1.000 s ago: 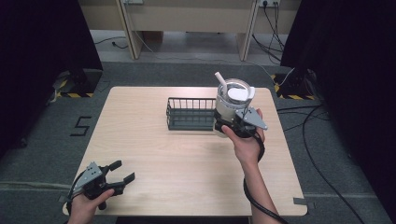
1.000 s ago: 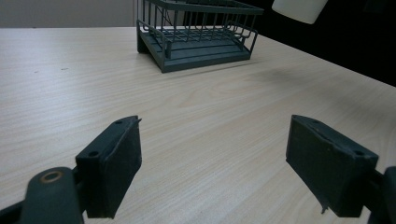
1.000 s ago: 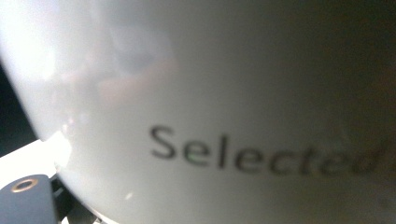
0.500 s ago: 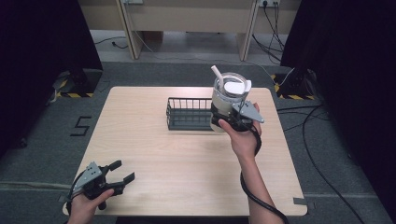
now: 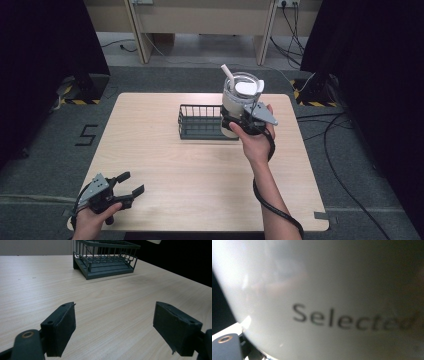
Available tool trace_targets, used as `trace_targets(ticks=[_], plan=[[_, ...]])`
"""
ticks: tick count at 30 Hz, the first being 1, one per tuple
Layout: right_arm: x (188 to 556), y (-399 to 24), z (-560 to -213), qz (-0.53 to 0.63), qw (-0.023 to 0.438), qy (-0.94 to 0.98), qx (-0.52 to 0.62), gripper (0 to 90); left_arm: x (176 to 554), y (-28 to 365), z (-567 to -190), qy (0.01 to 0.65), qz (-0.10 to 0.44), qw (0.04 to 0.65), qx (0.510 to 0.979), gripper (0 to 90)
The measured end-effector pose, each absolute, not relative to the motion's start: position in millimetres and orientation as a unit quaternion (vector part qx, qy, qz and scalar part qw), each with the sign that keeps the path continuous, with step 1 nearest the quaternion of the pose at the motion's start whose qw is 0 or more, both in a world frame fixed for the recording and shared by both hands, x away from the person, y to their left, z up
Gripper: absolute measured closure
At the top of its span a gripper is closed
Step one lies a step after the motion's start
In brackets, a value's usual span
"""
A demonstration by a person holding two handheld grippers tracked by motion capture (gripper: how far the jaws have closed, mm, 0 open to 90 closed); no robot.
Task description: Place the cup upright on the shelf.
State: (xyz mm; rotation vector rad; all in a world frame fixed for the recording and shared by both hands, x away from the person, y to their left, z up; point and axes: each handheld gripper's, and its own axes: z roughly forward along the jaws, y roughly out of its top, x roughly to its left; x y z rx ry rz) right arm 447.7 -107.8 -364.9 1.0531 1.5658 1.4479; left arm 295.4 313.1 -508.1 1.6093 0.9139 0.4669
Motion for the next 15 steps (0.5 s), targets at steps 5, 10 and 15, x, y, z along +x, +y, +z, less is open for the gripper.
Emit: trace_targets(ticks=[5, 10, 15], plan=[[452, -103, -363, 0.568, 0.370, 0.611, 0.410, 10.2, 295, 313, -508, 0.390, 0.199, 0.579, 0.688, 17.5], [455, -99, -361, 0.569, 0.368, 0.611, 0.410, 10.2, 295, 313, -508, 0.390, 0.199, 0.579, 0.687, 17.5], [460, -95, -361, 0.570, 0.366, 0.611, 0.411, 10.2, 295, 313, -508, 0.390, 0.199, 0.580, 0.687, 17.5]])
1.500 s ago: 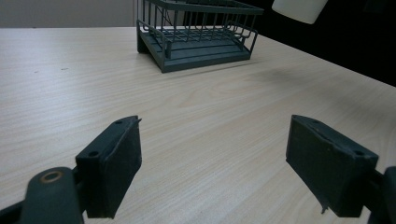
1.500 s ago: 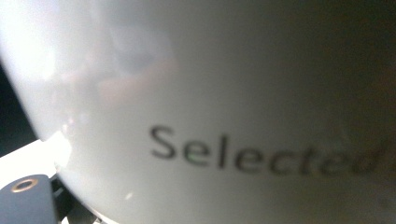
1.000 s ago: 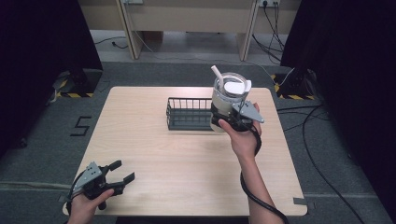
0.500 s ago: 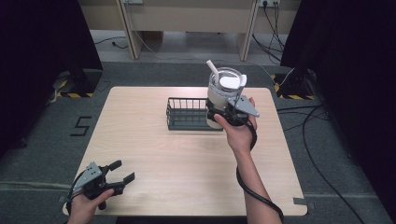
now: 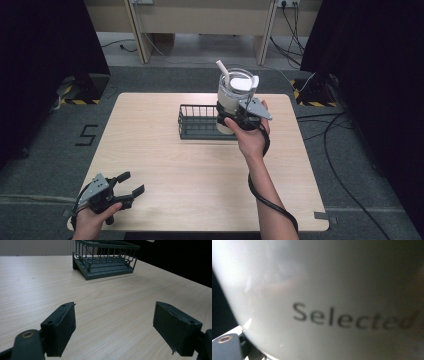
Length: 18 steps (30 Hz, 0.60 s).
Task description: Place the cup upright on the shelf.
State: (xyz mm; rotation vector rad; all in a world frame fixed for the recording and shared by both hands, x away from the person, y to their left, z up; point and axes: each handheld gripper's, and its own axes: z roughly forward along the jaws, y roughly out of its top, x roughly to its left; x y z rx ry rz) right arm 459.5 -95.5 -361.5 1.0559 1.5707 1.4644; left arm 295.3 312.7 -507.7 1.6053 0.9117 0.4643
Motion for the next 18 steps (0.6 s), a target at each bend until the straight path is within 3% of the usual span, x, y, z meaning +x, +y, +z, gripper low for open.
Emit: trace_targets(ticks=[18], plan=[[478, -82, -357, 0.571, 0.364, 0.613, 0.407, 10.2, 296, 312, -508, 0.390, 0.197, 0.581, 0.687, 17.6]])
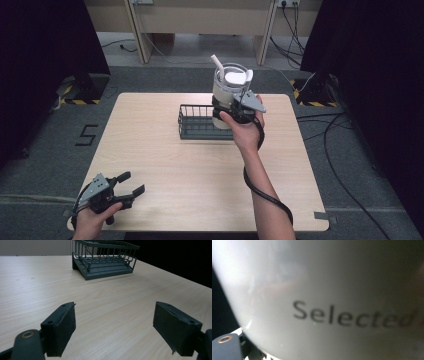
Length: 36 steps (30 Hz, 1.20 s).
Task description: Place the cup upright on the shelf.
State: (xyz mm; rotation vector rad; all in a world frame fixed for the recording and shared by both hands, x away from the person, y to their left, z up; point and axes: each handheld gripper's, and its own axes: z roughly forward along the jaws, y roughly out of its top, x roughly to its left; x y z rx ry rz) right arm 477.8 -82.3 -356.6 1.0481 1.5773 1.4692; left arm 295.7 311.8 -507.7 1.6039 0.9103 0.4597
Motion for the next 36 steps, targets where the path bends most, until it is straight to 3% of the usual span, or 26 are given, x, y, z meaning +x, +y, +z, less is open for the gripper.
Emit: trace_targets(ticks=[36], plan=[[524, -56, -360, 0.561, 0.358, 0.619, 0.418, 10.2, 297, 313, -509, 0.392, 0.196, 0.583, 0.684, 17.6]])
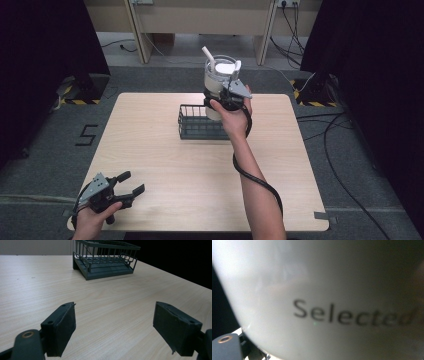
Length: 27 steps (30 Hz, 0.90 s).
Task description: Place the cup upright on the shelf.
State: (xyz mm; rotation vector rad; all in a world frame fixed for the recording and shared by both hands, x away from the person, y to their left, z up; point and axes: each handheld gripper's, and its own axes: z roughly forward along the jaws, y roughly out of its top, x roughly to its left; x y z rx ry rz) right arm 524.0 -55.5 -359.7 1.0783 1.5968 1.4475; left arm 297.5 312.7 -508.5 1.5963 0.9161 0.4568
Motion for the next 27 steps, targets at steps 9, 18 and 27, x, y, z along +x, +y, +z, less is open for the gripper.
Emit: trace_targets(ticks=[9, 18, 27], plan=[[532, -51, -365, 0.557, 0.355, 0.622, 0.421, 10.2, 297, 312, -509, 0.392, 0.195, 0.583, 0.684, 17.6], [541, -48, -376, 0.543, 0.352, 0.629, 0.431, 10.2, 298, 312, -509, 0.391, 0.194, 0.583, 0.685, 17.6], [547, -45, -386, 0.534, 0.349, 0.634, 0.437, 10.2, 297, 312, -509, 0.391, 0.194, 0.583, 0.685, 17.6]])
